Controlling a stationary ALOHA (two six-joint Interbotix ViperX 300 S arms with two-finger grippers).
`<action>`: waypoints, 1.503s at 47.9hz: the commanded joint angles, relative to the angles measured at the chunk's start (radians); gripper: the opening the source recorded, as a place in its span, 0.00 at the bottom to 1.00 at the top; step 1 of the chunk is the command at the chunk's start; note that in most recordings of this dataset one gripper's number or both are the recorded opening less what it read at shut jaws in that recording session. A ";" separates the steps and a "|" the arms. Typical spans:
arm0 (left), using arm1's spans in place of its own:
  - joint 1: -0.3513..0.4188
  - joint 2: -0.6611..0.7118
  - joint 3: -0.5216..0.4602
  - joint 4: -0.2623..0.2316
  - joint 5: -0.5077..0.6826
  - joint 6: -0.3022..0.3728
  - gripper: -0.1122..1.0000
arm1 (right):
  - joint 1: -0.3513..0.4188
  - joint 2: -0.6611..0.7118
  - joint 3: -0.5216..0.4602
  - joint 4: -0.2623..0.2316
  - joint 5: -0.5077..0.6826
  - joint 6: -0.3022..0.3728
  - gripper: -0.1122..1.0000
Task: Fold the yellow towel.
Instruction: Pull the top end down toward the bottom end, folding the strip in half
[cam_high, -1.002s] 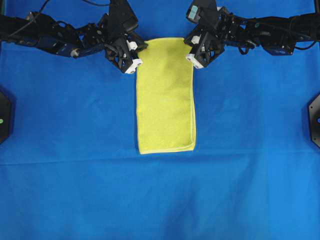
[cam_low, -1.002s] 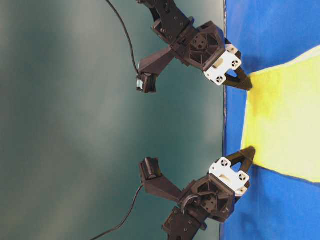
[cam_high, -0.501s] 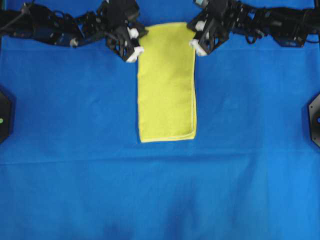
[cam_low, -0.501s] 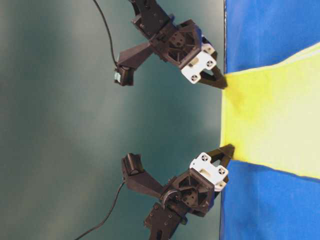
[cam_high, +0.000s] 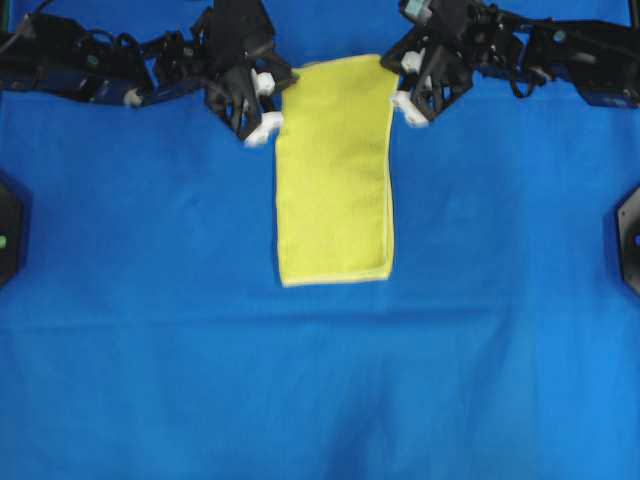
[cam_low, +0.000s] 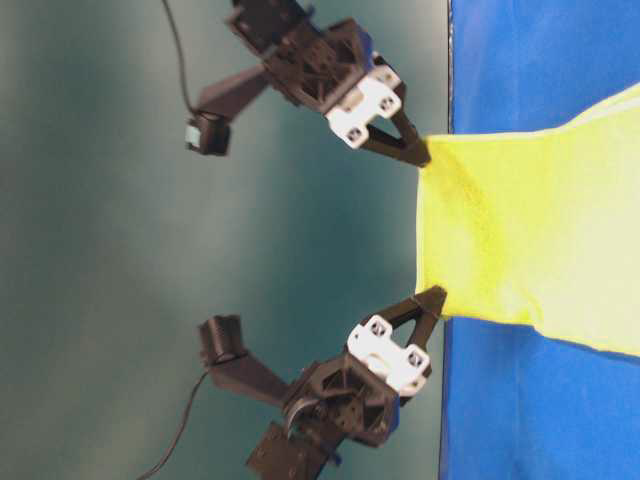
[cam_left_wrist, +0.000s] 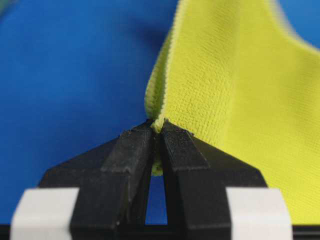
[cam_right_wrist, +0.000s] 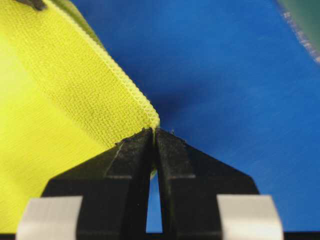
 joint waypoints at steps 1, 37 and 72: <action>-0.048 -0.072 0.026 0.003 -0.003 -0.005 0.13 | 0.041 -0.072 0.011 0.003 0.018 0.003 0.13; -0.471 -0.063 0.104 0.000 0.011 -0.107 0.13 | 0.411 -0.069 0.095 0.011 0.089 0.126 0.13; -0.472 -0.005 0.077 0.000 -0.003 -0.114 0.64 | 0.466 0.035 0.043 0.014 0.063 0.137 0.30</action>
